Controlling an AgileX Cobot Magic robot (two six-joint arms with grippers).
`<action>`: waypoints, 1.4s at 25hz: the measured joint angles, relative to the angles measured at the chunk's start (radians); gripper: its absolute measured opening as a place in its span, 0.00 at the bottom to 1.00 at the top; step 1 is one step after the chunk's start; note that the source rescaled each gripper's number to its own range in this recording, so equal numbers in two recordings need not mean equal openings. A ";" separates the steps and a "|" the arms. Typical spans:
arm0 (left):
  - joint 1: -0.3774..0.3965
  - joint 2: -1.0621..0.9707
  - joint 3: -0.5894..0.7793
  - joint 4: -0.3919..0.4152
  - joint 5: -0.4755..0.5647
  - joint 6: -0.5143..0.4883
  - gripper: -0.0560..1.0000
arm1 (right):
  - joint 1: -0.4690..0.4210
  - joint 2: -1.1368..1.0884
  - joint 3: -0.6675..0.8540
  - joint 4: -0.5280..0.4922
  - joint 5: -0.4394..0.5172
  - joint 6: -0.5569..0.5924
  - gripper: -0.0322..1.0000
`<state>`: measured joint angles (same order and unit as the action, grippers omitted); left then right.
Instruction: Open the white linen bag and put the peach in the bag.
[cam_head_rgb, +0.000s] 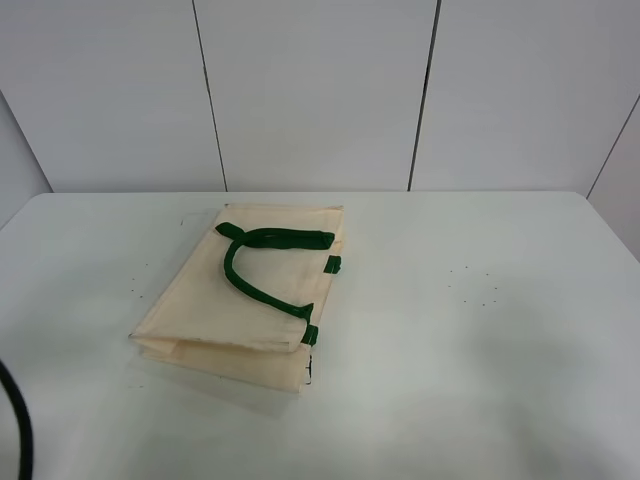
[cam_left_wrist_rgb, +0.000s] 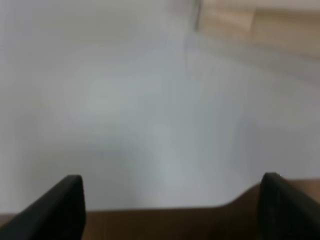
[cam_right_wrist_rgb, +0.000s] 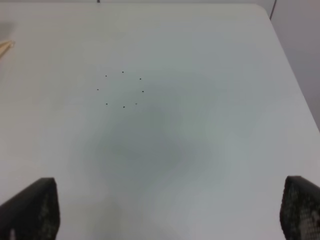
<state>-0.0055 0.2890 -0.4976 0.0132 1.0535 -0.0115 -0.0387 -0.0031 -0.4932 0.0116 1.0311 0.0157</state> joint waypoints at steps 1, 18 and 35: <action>0.000 -0.018 0.001 0.000 0.000 0.000 0.95 | 0.000 0.000 0.000 0.000 0.000 0.000 0.98; 0.000 -0.075 0.002 0.003 0.001 0.004 0.95 | 0.000 0.000 0.000 0.000 0.000 0.000 0.98; 0.000 -0.291 0.002 0.003 0.004 0.004 0.95 | 0.000 0.000 0.000 0.001 0.000 0.000 0.98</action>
<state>-0.0055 -0.0023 -0.4954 0.0163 1.0570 -0.0078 -0.0387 -0.0031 -0.4932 0.0128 1.0311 0.0157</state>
